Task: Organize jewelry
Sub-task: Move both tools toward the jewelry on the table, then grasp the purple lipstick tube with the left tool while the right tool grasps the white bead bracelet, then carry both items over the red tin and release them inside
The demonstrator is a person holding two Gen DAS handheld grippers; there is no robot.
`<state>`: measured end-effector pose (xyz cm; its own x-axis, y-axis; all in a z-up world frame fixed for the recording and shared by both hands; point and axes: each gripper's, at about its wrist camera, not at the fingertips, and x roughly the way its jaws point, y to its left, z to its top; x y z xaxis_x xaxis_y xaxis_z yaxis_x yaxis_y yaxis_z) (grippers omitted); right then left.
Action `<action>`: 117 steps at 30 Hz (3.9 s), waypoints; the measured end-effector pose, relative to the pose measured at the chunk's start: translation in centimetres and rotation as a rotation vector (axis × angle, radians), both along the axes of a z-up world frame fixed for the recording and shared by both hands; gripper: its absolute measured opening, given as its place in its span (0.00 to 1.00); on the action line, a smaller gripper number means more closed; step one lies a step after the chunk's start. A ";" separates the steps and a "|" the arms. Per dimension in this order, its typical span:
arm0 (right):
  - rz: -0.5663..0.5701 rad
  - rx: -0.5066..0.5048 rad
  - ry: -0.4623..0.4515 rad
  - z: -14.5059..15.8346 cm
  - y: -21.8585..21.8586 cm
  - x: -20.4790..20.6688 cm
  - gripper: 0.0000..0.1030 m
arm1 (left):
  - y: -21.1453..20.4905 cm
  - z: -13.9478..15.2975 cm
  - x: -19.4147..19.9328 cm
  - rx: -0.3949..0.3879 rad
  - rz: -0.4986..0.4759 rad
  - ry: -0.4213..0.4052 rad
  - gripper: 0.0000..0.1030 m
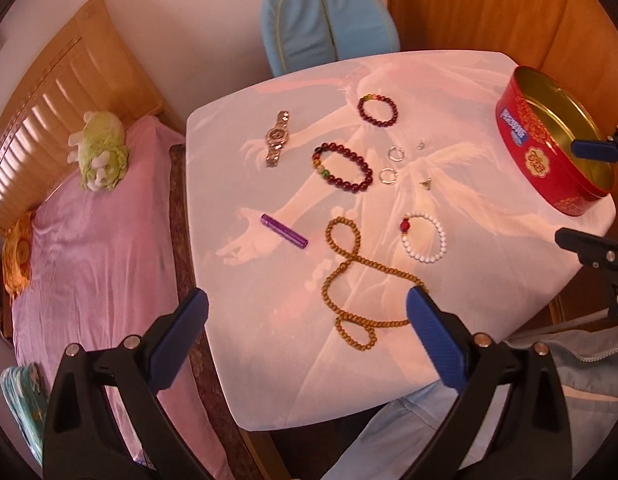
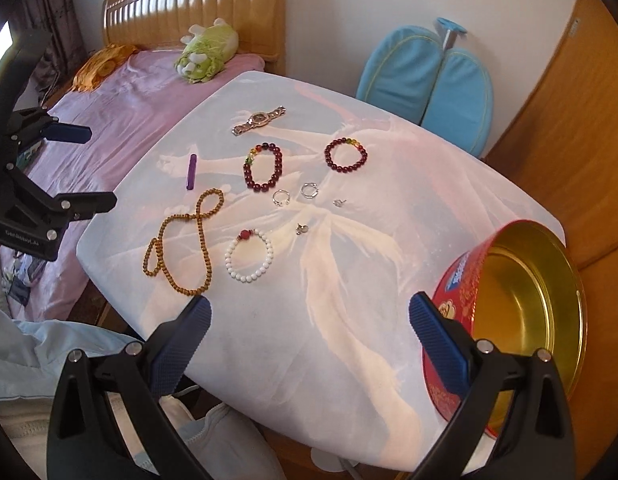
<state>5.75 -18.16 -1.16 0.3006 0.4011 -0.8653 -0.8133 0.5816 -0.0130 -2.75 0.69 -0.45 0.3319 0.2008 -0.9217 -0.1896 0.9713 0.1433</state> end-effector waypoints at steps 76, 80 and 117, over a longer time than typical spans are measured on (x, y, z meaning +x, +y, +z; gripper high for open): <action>-0.184 0.050 0.113 -4.2 5.3 3.8 0.06 | 3.1 -4.8 8.9 -0.195 -0.198 -0.036 0.09; -0.223 0.089 0.063 -1.5 2.6 3.4 0.06 | 0.4 -3.0 10.3 -0.167 -0.261 -0.058 0.09; -0.600 0.082 -0.058 1.6 -23.1 13.5 0.06 | -28.4 -1.4 25.2 -0.102 -0.799 -0.007 0.09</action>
